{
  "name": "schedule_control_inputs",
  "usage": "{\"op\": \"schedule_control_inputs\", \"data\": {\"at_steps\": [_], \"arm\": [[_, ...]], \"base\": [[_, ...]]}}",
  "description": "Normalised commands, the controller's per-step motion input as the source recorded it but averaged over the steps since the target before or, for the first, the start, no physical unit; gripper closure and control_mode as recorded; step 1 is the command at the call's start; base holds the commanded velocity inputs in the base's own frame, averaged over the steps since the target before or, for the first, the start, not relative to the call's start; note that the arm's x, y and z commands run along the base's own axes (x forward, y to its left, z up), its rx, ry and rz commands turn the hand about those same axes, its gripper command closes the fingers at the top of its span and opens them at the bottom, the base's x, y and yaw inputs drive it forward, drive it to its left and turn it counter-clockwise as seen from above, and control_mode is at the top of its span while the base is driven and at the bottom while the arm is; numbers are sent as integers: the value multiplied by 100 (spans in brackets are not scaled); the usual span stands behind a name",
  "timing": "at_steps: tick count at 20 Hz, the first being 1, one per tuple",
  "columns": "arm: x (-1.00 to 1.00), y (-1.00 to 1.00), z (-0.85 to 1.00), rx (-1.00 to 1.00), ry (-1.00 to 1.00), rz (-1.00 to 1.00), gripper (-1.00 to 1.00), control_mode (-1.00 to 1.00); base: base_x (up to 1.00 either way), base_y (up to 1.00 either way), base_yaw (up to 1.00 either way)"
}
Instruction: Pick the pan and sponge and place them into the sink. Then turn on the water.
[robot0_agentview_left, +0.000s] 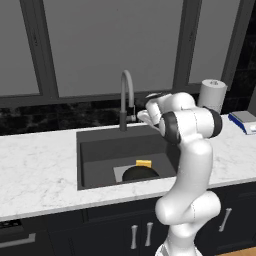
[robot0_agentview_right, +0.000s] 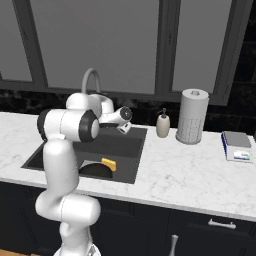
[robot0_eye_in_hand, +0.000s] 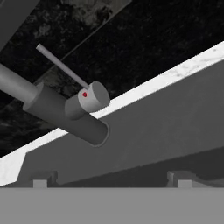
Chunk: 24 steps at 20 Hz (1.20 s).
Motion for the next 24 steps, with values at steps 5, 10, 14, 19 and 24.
{"op": "schedule_control_inputs", "data": {"at_steps": [5, 10, 14, 19, 24], "arm": [[38, 3, 0, 3, 0, -1, -100, -100], [38, 3, 0, 2, 0, -1, -100, -100], [30, 11, 0, 1, 0, 0, -100, -100], [31, 17, 0, 0, 0, 0, -100, -100], [34, 10, 0, 0, 0, 0, -100, -100]], "base": [[0, 0, 0], [0, 0, 0], [0, 0, 0], [0, 0, 0], [0, 0, 0]]}}
